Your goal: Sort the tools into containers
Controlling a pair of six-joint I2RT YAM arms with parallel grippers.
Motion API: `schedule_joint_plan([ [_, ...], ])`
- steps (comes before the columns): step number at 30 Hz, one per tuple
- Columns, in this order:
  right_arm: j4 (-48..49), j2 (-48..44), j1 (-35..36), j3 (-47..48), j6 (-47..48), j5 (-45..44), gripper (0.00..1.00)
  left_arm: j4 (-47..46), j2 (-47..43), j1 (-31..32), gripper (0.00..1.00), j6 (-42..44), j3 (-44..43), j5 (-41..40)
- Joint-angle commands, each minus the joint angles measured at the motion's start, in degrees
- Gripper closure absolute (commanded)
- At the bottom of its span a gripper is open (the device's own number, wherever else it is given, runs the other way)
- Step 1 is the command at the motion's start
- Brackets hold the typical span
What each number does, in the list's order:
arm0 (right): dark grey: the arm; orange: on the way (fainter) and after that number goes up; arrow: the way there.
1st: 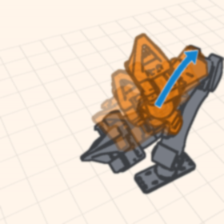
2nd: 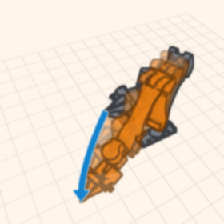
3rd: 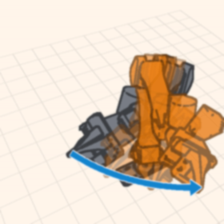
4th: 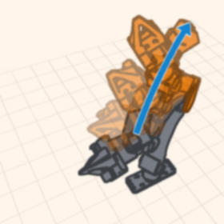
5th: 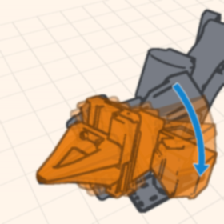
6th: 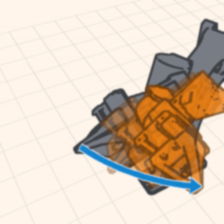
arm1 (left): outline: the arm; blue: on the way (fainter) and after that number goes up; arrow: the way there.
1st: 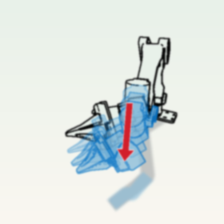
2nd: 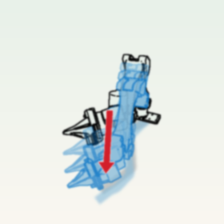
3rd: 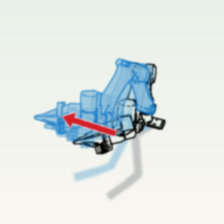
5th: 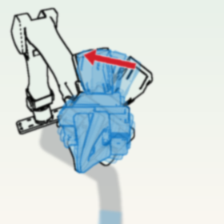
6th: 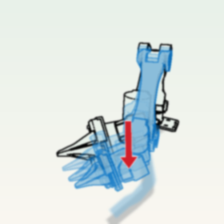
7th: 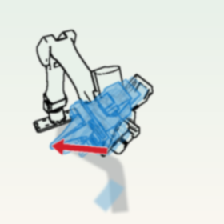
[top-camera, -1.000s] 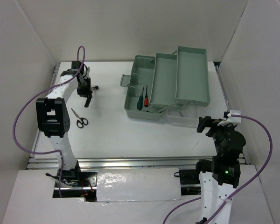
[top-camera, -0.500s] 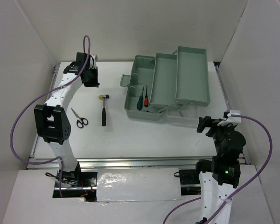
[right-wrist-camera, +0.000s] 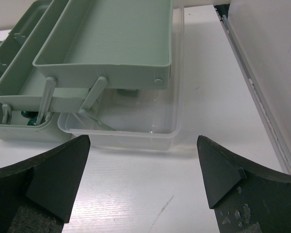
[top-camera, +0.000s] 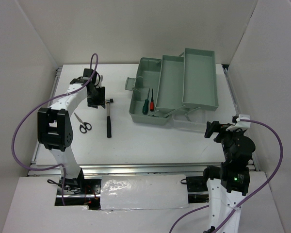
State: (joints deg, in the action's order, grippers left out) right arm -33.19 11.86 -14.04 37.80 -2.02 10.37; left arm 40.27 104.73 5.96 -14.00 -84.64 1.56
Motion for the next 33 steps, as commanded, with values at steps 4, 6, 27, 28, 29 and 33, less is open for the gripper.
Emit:
schedule_joint_plan([
  [4, 2.08, 0.71, -0.37, -0.62, 0.35, 0.26, 0.00, -4.06, 6.36, 2.39, 0.52, -3.40, -4.39, -1.21],
  [6, 1.99, 0.54, -0.46, -0.45, 0.44, 0.00, 0.00, -4.41, 9.69, 3.18, 0.55, -4.19, -6.40, -1.30],
  [27, 1.99, 0.36, -0.37, -0.54, 0.44, -0.26, 0.00, -7.40, 23.15, 5.12, 0.55, -4.90, -14.32, -11.49],
  [28, 1.99, 0.45, -0.37, -0.54, 0.53, -0.18, 0.00, -7.66, 23.68, 5.12, 0.54, -4.64, -15.11, -11.49],
  [29, 1.99, 0.53, -0.37, -0.54, 0.53, -0.26, 0.00, -7.66, 24.03, 5.12, 0.54, -4.63, -15.46, -11.76],
  [33, 1.99, 0.45, -0.37, -0.54, 0.53, -0.44, 0.00, -6.61, 26.57, 4.86, 0.90, -3.58, -18.19, -10.71],
])
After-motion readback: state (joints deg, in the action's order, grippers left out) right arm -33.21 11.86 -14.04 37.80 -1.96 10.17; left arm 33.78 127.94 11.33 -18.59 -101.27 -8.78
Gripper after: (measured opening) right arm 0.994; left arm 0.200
